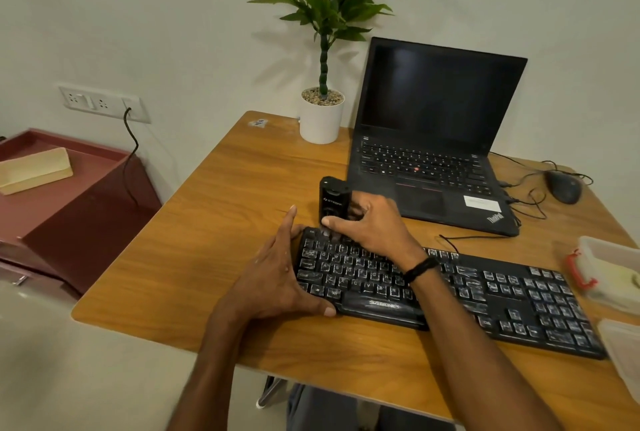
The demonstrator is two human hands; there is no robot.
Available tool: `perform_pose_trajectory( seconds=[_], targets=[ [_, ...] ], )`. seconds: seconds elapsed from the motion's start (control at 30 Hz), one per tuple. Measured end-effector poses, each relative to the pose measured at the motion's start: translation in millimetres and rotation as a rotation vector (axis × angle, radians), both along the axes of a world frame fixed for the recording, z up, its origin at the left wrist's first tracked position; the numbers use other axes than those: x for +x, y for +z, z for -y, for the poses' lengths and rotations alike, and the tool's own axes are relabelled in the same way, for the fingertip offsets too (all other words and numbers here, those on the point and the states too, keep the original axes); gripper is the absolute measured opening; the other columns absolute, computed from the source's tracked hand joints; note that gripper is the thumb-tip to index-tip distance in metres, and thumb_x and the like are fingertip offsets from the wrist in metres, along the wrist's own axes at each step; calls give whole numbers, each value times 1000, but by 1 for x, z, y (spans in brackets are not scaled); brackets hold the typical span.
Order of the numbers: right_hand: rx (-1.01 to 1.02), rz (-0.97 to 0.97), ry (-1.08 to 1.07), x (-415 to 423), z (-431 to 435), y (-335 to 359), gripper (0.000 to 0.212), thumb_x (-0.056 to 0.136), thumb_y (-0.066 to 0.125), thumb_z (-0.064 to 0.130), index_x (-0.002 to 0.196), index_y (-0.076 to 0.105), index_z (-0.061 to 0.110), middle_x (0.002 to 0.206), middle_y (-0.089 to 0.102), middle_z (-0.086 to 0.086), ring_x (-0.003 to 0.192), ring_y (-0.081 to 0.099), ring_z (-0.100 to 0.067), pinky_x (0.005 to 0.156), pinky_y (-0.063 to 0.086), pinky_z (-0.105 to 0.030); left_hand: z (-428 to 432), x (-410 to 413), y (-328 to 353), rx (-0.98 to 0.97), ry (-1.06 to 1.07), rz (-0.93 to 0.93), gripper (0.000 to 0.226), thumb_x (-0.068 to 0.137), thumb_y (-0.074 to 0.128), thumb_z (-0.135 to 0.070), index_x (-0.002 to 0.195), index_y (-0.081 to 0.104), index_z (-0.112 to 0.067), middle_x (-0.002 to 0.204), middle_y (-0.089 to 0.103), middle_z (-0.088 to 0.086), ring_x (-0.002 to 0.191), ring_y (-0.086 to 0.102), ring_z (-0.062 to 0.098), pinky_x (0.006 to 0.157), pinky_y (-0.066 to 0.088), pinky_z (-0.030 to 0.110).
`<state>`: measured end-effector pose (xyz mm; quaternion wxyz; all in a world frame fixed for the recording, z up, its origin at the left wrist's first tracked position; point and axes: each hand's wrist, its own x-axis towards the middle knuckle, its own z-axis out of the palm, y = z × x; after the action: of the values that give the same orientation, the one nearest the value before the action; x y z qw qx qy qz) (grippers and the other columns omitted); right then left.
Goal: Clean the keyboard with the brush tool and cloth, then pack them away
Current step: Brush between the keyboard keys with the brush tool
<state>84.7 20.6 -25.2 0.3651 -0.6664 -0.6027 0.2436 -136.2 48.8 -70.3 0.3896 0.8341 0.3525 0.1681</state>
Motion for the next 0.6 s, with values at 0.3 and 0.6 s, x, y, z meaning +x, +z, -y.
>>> perform_pose_trajectory(
  seconds=[0.3, 0.6],
  targets=[
    [-42, -9, 24, -1, 7, -2, 41, 77, 82, 39, 114, 68, 31, 106, 73, 15, 98, 67, 5, 86, 55, -17, -1, 1, -1, 5, 3, -3, 165, 39, 87, -81, 154, -27, -46, 167, 24, -8, 151, 22, 9, 125, 23, 51],
    [0, 28, -57, 10, 9, -1, 46, 80, 80, 38, 122, 66, 27, 113, 71, 12, 97, 65, 3, 78, 50, -5, 0, 0, -2, 3, -5, -8, 165, 39, 88, -81, 154, -26, -46, 167, 23, -9, 151, 21, 8, 125, 22, 49]
  ],
)
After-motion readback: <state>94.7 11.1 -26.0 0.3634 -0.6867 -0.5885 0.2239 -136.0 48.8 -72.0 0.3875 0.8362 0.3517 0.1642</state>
